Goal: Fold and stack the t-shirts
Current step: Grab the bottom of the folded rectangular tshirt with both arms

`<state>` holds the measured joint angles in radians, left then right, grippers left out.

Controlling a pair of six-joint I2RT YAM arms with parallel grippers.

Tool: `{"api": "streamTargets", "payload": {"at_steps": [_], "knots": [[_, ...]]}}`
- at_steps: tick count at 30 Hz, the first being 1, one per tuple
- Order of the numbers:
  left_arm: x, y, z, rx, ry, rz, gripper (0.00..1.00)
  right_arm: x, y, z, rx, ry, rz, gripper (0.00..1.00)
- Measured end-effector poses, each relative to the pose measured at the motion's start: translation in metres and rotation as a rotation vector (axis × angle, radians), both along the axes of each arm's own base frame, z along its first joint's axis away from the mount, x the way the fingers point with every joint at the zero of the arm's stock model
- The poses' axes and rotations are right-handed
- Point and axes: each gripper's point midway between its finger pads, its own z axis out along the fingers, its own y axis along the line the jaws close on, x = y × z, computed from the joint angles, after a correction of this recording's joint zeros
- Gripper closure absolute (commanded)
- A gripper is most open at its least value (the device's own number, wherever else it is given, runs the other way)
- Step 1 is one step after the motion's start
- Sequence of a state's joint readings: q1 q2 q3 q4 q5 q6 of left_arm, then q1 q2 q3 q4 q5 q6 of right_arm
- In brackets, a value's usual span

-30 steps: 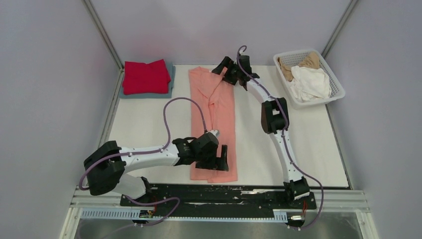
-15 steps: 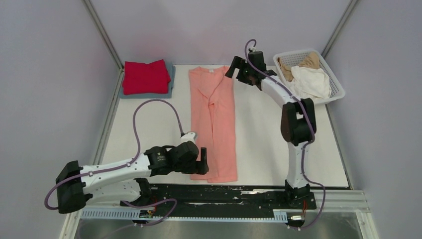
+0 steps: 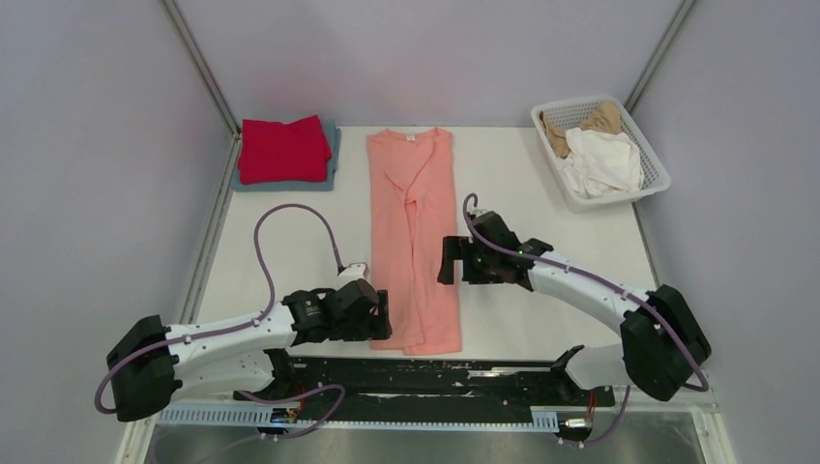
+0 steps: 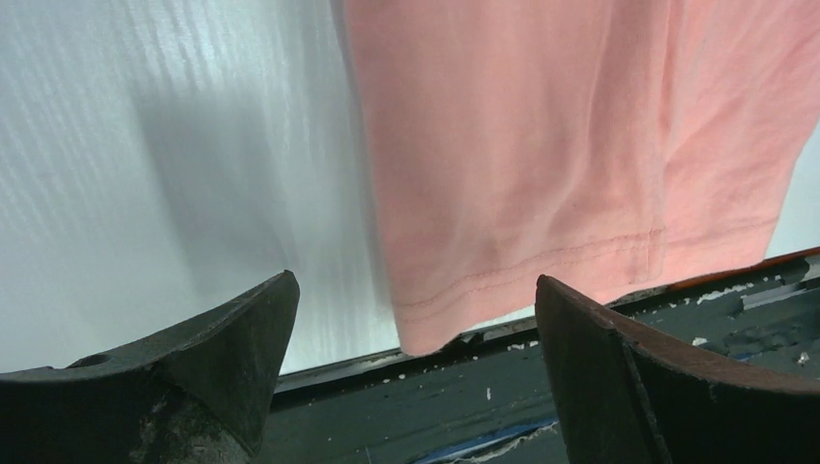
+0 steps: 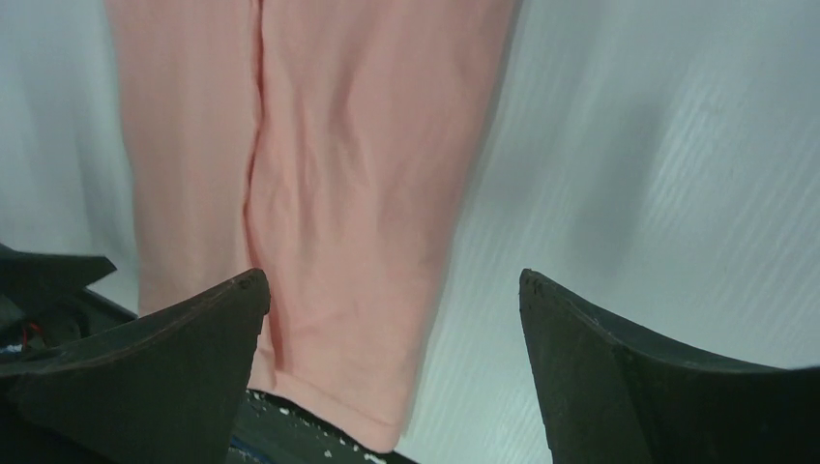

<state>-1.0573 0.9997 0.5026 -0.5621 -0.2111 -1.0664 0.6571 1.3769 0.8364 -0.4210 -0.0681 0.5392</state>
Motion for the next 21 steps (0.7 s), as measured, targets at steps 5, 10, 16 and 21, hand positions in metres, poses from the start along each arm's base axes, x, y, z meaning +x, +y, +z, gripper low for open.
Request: {"api": "streamTargets", "payload": {"at_steps": [5,10,16,21], "knots": [[-0.001,-0.008,-0.012,0.013,0.030,-0.016,0.17,-0.045,-0.007,0.003,0.018,0.023,0.015,0.03],[0.000,-0.008,-0.016,0.032,0.039,-0.016,0.42,-0.098,0.004,-0.005,0.054,0.075,0.092,0.12],[-0.004,-0.004,-0.021,0.036,0.054,-0.017,0.64,-0.154,-0.007,-0.049,-0.051,0.234,0.153,0.18],[-0.008,-0.006,-0.023,-0.004,0.058,-0.029,0.94,-0.160,-0.007,-0.051,-0.057,0.248,0.136,0.29]]}}
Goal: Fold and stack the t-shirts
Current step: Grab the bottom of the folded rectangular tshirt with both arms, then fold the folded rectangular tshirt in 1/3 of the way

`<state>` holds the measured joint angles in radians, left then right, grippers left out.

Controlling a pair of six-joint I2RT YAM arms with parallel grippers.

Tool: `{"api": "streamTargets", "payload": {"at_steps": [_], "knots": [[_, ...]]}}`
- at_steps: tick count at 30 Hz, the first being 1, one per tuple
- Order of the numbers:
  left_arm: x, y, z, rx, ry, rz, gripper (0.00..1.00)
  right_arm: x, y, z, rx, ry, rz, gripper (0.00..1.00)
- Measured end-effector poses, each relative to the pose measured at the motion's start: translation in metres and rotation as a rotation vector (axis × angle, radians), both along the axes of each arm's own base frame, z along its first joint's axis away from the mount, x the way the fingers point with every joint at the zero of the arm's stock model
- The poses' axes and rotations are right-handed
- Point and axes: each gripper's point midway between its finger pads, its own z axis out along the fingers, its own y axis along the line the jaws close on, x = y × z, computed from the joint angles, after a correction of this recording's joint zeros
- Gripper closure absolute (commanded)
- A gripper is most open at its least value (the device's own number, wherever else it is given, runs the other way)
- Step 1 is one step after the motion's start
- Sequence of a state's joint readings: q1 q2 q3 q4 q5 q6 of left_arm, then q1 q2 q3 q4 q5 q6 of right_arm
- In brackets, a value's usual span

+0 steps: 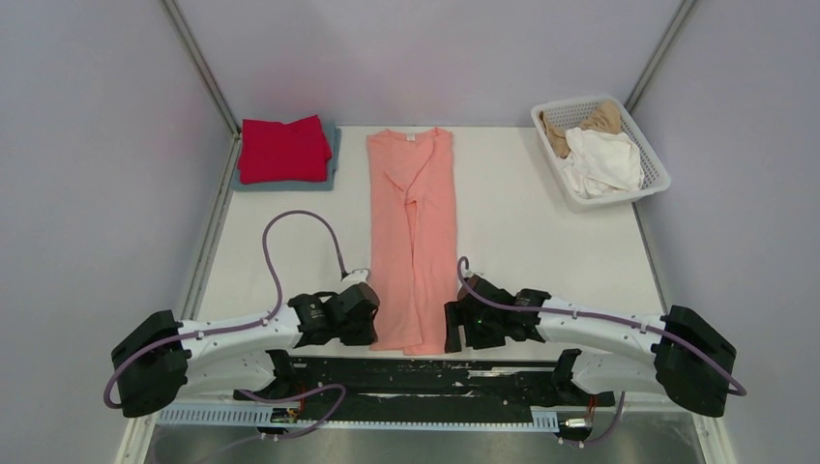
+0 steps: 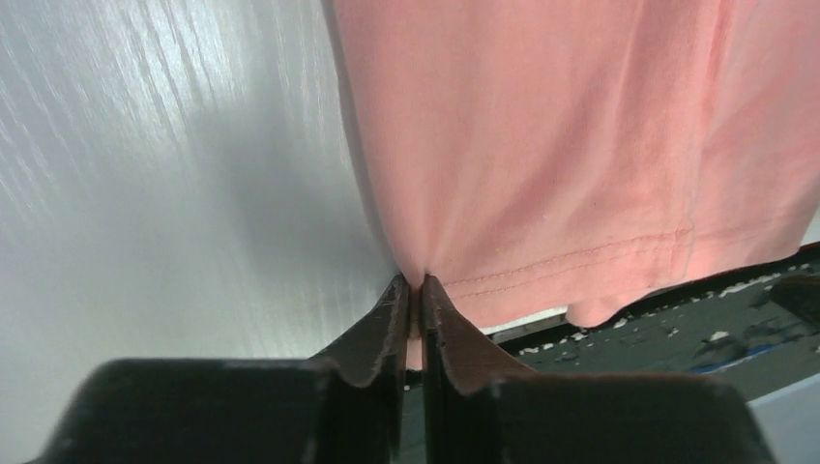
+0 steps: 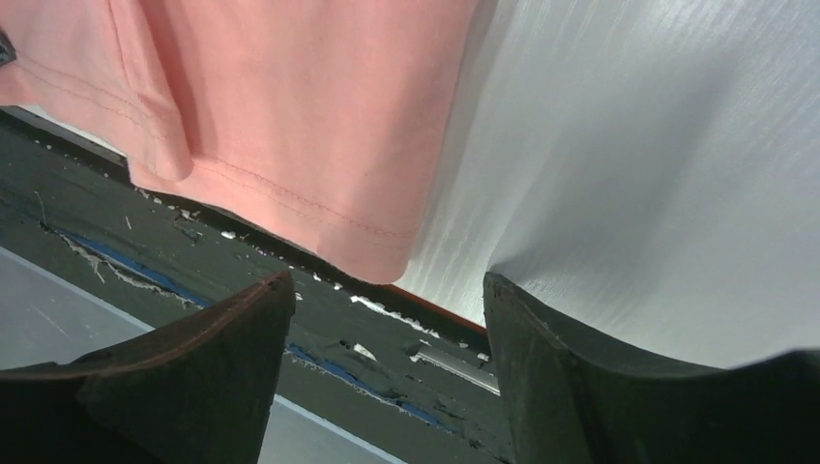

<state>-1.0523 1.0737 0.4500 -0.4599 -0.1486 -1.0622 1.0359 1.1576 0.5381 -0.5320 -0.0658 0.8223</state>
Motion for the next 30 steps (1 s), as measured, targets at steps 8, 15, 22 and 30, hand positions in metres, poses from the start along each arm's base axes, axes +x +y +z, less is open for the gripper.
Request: {"api": "streamTargets", "payload": {"at_steps": [8,15,22,30], "knots": [[-0.003,-0.001,0.000,-0.051,-0.005,0.002,1.00,-0.002,0.007,-0.006,0.004,0.015,-0.003,0.64],[-0.004,0.002,0.001,-0.089,-0.018,0.030,1.00,-0.007,0.018,-0.011,0.042,0.044,0.001,1.00],[-0.014,0.017,0.000,-0.076,0.003,0.043,1.00,-0.014,0.007,-0.003,0.069,0.029,0.006,1.00],[-0.023,0.014,0.010,-0.139,0.011,-0.004,1.00,-0.019,0.011,0.009,0.127,0.022,0.062,1.00]]}}
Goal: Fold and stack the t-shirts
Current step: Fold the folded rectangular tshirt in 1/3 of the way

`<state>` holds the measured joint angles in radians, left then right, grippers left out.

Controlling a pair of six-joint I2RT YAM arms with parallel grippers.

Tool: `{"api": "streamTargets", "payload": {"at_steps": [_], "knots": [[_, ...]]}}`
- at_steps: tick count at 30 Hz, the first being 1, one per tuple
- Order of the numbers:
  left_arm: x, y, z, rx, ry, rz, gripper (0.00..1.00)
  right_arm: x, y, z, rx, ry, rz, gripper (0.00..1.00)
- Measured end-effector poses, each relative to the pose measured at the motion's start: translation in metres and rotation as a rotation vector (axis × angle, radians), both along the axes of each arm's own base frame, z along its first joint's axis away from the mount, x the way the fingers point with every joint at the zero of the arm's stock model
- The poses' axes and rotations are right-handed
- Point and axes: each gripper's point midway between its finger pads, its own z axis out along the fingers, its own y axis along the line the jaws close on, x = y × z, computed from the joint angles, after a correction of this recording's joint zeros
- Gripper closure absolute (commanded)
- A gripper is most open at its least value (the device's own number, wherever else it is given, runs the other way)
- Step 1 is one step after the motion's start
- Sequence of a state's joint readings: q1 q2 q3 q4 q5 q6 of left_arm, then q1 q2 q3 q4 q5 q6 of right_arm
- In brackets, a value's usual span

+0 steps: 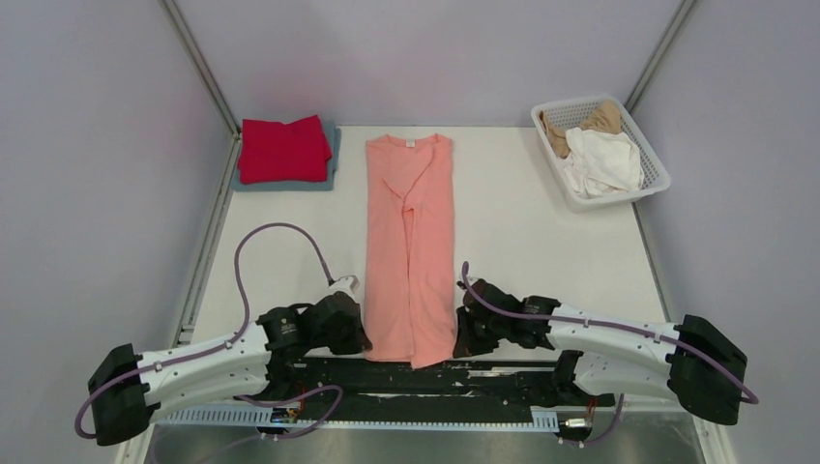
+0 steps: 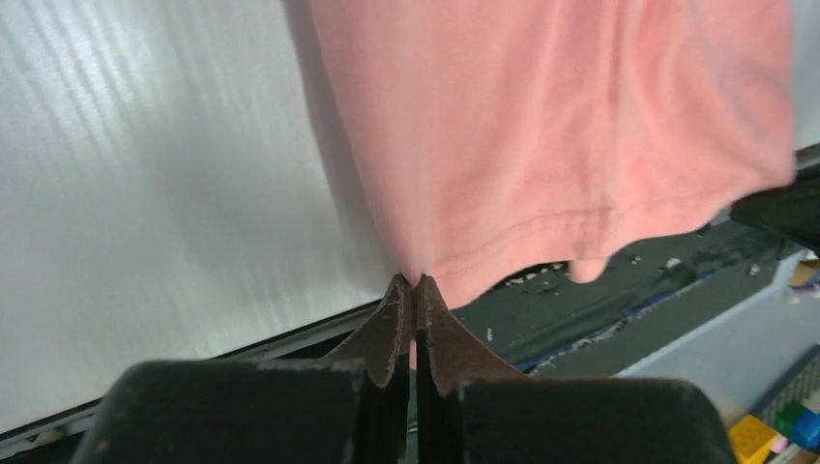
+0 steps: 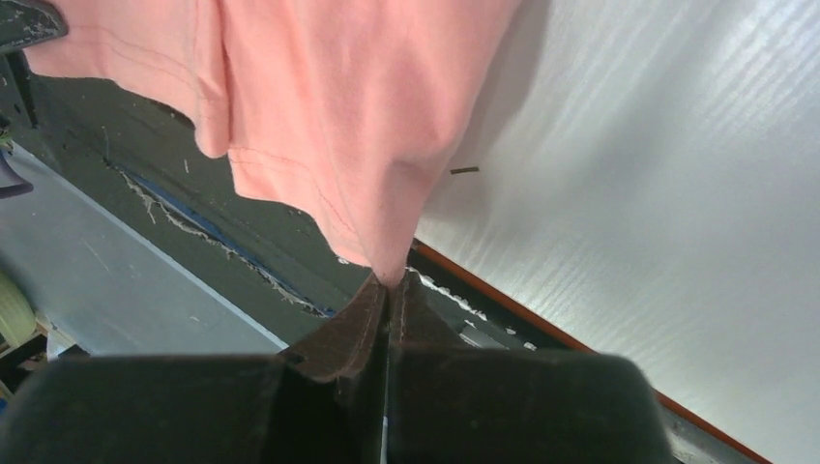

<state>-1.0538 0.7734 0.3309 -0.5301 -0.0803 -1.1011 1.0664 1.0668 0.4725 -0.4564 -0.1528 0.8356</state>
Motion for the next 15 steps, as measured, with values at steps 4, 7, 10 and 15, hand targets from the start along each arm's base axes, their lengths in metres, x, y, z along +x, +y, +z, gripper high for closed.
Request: {"api": "streamTargets", "payload": {"at_steps": [4,7,10,15], "knots": [[0.006,-0.010,0.015,-0.056,-0.049,-0.020,1.00,0.009,0.008,0.009,0.012,-0.033,0.022,1.00],[0.023,-0.016,0.036,-0.070,-0.112,-0.001,1.00,0.032,0.017,0.026,0.044,-0.082,-0.007,1.00],[0.049,-0.021,0.058,-0.092,-0.179,0.054,1.00,0.067,0.018,0.042,0.060,-0.146,-0.074,1.00],[0.103,-0.017,0.072,-0.073,-0.237,0.184,1.00,0.125,0.018,0.062,0.042,-0.251,-0.154,1.00]]}}
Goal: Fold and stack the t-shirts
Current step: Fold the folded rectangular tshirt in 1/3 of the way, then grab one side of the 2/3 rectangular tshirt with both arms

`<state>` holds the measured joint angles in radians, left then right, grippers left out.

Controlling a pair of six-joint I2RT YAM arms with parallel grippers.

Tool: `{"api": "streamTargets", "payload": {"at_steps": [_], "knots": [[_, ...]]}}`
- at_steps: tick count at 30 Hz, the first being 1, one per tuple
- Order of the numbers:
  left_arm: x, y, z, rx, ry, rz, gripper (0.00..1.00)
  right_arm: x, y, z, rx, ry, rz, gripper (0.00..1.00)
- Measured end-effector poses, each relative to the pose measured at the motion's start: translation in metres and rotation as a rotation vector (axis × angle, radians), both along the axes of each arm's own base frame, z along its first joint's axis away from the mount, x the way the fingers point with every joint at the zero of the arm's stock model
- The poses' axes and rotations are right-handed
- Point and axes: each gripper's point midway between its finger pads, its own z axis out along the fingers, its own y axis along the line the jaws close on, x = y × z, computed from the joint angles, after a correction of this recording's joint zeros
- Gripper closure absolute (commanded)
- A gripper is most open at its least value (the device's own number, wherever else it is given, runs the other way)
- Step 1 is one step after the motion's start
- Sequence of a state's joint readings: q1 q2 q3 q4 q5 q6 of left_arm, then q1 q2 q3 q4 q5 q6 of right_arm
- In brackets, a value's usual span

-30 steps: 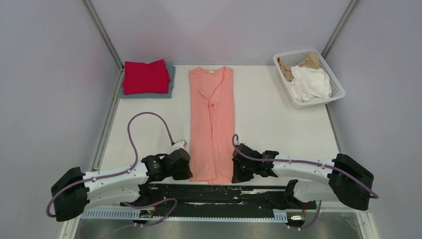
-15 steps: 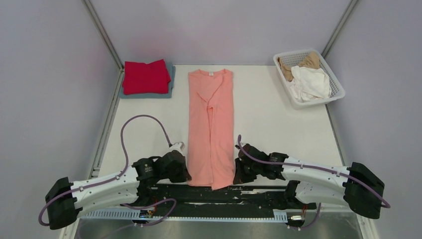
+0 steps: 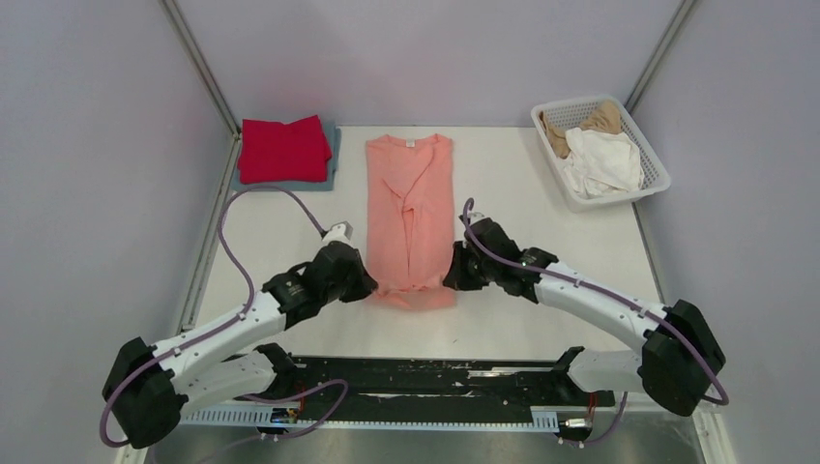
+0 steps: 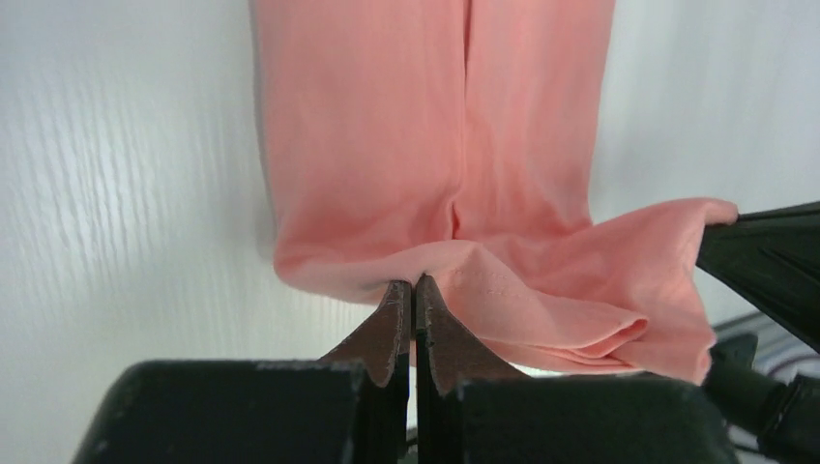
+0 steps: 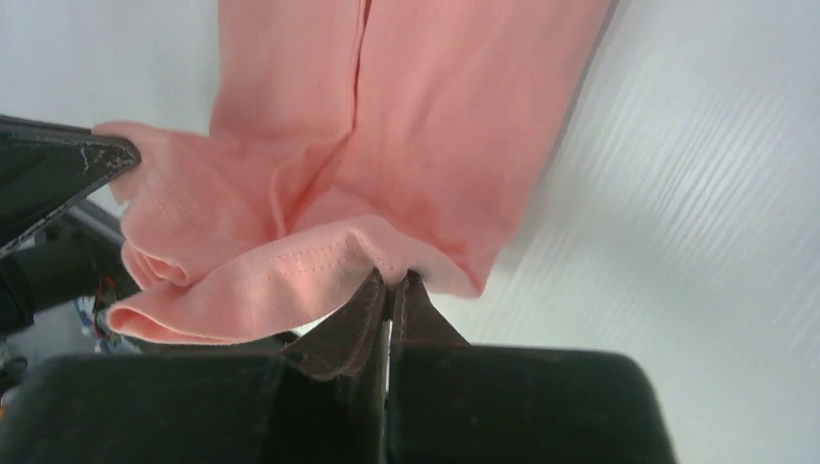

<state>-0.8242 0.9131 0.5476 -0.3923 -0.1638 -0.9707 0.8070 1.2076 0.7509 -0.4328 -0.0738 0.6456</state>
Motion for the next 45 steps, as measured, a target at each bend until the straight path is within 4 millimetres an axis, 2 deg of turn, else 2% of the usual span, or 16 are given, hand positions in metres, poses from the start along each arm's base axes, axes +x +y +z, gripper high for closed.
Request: {"api": "streamTargets", "payload": {"at_steps": [7,9,12,18,24,28,30,31,32,33,34,36,37,38,42,45], "knots": [[0.089,0.006,0.030,0.027,-0.059,0.134,1.00,0.098,-0.001,0.019,0.001,-0.103,-0.114,1.00],[0.108,0.005,0.033,0.026,-0.066,0.148,1.00,0.119,-0.003,0.020,-0.003,-0.127,-0.130,1.00],[0.133,0.007,0.027,0.041,-0.055,0.170,1.00,0.142,-0.002,0.018,-0.016,-0.146,-0.140,1.00],[0.163,0.011,0.012,0.082,-0.027,0.185,1.00,0.175,-0.003,0.008,-0.041,-0.161,-0.148,1.00],[0.187,0.014,0.007,0.105,-0.019,0.194,1.00,0.194,-0.007,-0.002,-0.039,-0.152,-0.147,0.99],[0.197,0.016,0.000,0.128,0.002,0.188,1.00,0.205,-0.007,-0.013,-0.038,-0.139,-0.151,0.93],[0.204,0.015,-0.003,0.138,0.016,0.187,0.93,0.210,-0.007,-0.019,-0.039,-0.129,-0.153,0.86],[0.208,0.015,-0.005,0.144,0.024,0.188,0.76,0.213,-0.006,-0.022,-0.038,-0.123,-0.152,0.78],[0.211,0.015,-0.007,0.148,0.030,0.189,0.64,0.216,-0.005,-0.025,-0.036,-0.118,-0.152,0.74],[0.213,0.016,-0.010,0.153,0.035,0.188,0.46,0.221,-0.004,-0.028,-0.034,-0.114,-0.152,0.66],[0.214,0.017,-0.012,0.159,0.042,0.186,0.18,0.224,-0.004,-0.030,-0.032,-0.110,-0.155,0.50],[0.214,0.019,-0.016,0.164,0.059,0.184,0.02,0.232,-0.004,-0.033,-0.027,-0.104,-0.162,0.18],[0.214,0.021,-0.018,0.163,0.068,0.187,0.01,0.235,-0.005,-0.033,-0.027,-0.107,-0.166,0.04],[0.214,0.023,-0.017,0.165,0.071,0.184,0.00,0.237,-0.006,-0.031,-0.025,-0.112,-0.166,0.00],[0.218,0.024,-0.007,0.155,0.056,0.190,0.00,0.243,-0.006,-0.018,-0.012,-0.142,-0.166,0.00],[0.209,0.027,0.000,0.140,0.044,0.189,0.00,0.231,-0.011,-0.008,0.001,-0.153,-0.167,0.00]]}}
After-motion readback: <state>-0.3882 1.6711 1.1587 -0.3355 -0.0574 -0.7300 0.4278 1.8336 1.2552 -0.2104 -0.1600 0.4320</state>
